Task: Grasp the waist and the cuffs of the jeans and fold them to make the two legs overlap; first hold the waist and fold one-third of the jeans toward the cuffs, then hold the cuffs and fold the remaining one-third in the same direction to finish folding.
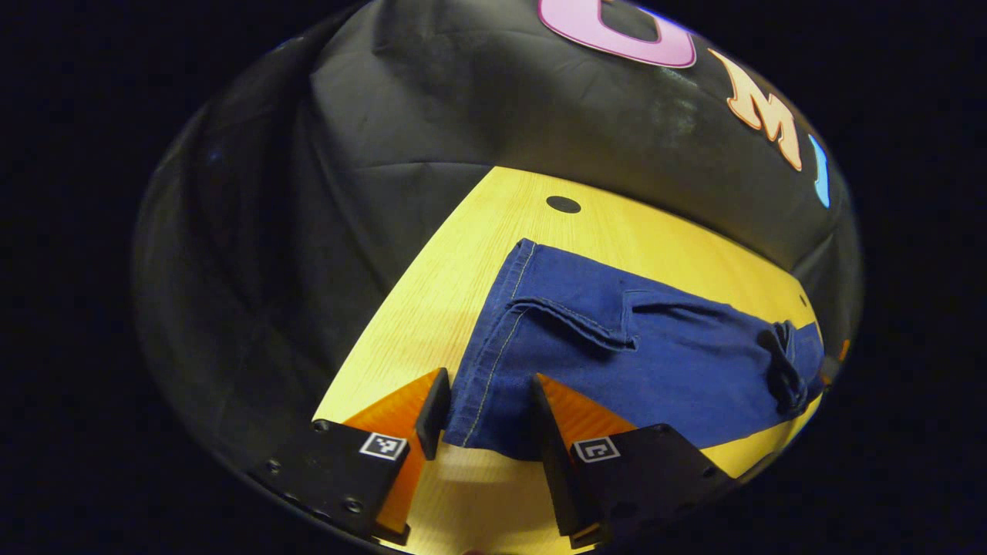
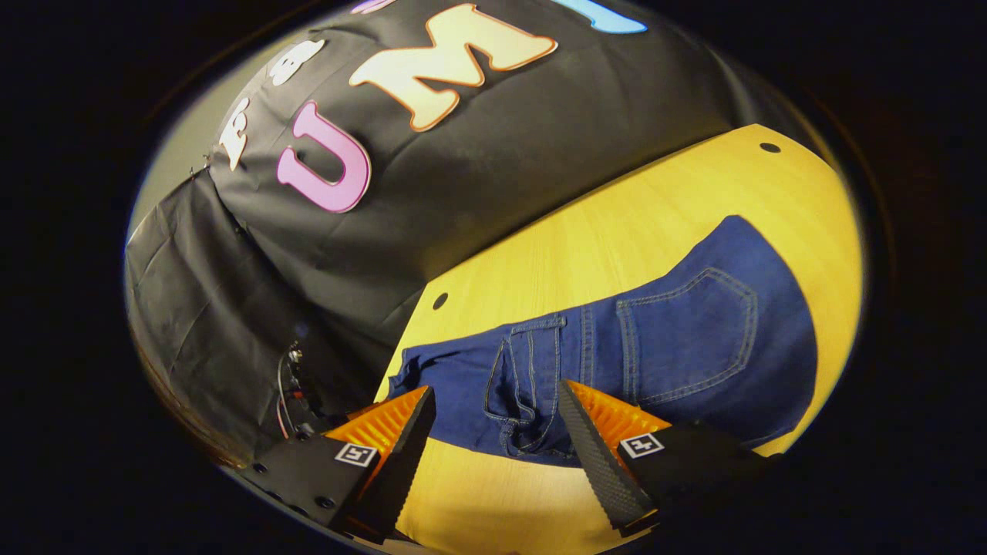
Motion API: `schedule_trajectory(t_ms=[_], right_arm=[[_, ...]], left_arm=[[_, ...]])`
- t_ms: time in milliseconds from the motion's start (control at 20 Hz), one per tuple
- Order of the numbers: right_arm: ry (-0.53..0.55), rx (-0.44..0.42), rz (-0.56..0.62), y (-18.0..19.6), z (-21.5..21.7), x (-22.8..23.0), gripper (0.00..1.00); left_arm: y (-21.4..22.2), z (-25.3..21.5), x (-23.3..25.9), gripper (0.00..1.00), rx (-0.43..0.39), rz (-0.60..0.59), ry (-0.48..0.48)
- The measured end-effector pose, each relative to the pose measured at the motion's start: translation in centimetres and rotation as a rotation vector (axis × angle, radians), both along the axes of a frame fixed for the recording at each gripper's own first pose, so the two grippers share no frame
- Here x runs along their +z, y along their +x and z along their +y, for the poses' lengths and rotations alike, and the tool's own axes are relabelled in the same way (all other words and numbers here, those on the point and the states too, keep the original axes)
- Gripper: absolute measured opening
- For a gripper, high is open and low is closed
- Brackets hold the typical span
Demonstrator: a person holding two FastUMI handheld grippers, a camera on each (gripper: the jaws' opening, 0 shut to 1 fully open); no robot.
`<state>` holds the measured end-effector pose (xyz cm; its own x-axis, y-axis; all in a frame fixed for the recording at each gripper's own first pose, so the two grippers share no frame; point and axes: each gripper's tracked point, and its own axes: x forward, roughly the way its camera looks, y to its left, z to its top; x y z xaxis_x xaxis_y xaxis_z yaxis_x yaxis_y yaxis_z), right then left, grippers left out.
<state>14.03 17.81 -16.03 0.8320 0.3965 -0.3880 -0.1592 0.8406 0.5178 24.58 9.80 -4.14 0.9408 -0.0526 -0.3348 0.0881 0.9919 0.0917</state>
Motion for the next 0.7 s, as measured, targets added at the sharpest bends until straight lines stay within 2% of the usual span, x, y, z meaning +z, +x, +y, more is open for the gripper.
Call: schedule_trajectory(t_ms=[200, 300, 400, 450, 600, 700], right_arm=[[0.029, -0.080, -0.024, -1.3, -3.0, 1.7, 0.98], [0.052, -0.121, -0.036, -2.1, -4.2, 2.5, 0.98], [0.059, -0.165, -0.038, -3.0, -5.8, 2.7, 0.98], [0.068, -0.183, -0.037, -3.4, -6.3, 2.9, 0.98], [0.092, -0.240, -0.046, -4.7, -8.1, 3.7, 0.98], [0.080, -0.273, -0.054, -5.5, -9.5, 4.1, 0.98]], left_arm=[[0.1, -0.3, 0.1, 0.56, -0.005, -0.030, 0.003], [0.2, -1.3, 0.0, 0.43, -0.019, -0.038, -0.039], [-0.1, -1.4, 0.0, 0.17, -0.025, -0.045, -0.031], [0.0, -1.4, 0.2, 0.12, -0.029, -0.043, -0.025], [0.1, -1.6, 0.2, 0.07, -0.019, -0.036, -0.006], [0.3, -1.6, 0.3, 0.03, -0.004, -0.025, -0.026]])
